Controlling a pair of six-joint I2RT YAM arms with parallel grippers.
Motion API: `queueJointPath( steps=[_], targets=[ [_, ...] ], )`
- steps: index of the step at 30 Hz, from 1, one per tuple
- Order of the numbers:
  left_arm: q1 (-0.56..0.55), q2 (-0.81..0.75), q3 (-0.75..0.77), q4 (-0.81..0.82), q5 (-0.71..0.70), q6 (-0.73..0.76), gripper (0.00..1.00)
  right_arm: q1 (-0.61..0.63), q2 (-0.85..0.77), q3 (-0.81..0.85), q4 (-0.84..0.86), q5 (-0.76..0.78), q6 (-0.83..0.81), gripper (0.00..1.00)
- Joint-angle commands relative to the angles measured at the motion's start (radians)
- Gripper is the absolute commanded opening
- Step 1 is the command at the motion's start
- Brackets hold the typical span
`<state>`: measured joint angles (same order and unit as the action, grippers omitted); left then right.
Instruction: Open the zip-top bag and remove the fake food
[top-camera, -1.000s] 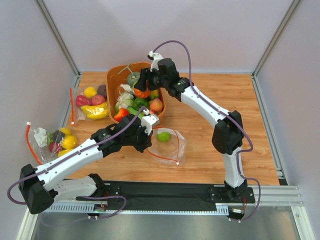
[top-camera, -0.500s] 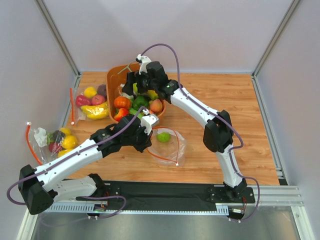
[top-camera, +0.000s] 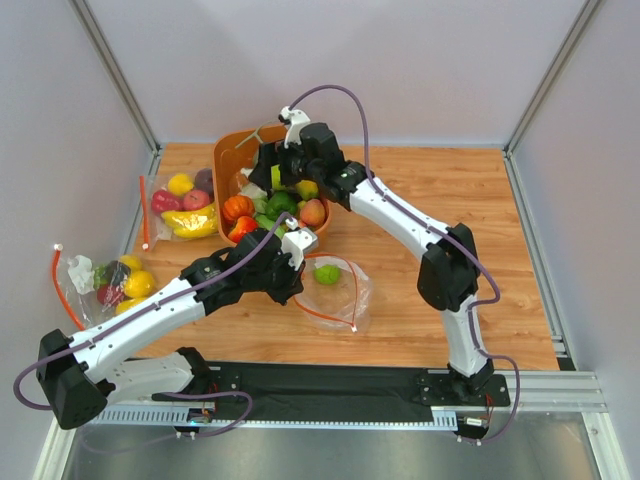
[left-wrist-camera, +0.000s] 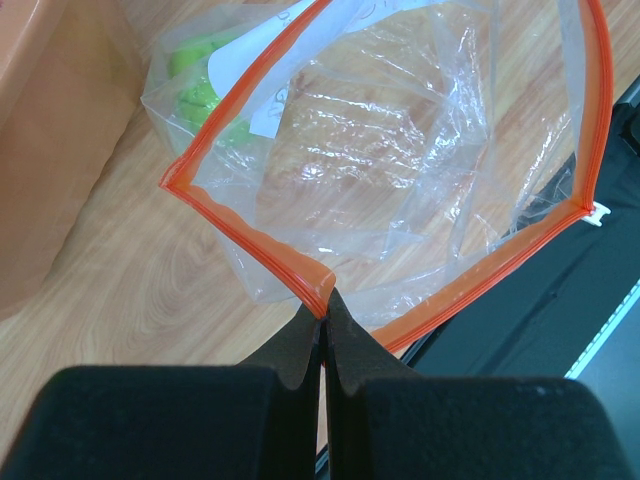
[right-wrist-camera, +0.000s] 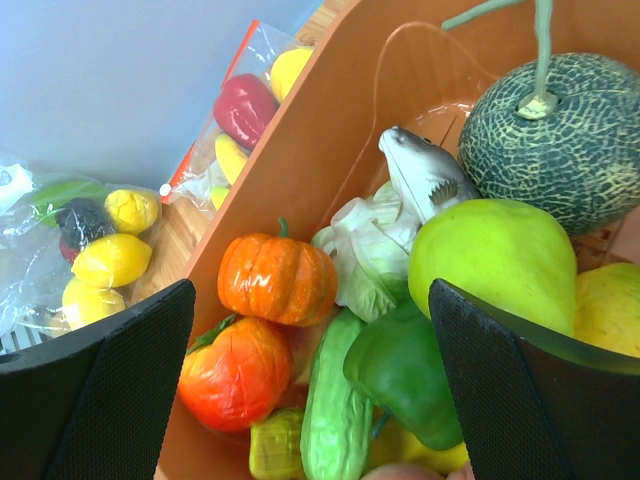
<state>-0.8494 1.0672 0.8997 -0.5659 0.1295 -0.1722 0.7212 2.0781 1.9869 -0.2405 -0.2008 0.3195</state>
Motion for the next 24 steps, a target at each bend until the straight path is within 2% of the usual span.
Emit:
queueJointPath(
  steps=[1,10,14,20,24],
  targets=[
    [0.003,-0.024,0.031,-0.005,0.013,0.020,0.00,-0.002,-0.168,-0.054,0.067,0.063,-0.046,0.99],
    [0.001,-0.026,0.031,-0.008,0.007,0.023,0.00,-0.003,-0.533,-0.434,0.084,0.198,-0.111,0.99],
    [0.001,-0.024,0.031,-0.008,0.001,0.022,0.00,-0.003,-0.757,-0.586,0.055,0.245,-0.120,0.97],
    [0.001,-0.023,0.031,-0.008,0.005,0.023,0.00,-0.002,-0.967,-0.741,-0.070,0.268,-0.114,0.89],
    [0.001,-0.021,0.031,-0.006,0.005,0.022,0.00,0.012,-1.027,-0.807,-0.192,0.216,-0.105,0.81]
  ],
)
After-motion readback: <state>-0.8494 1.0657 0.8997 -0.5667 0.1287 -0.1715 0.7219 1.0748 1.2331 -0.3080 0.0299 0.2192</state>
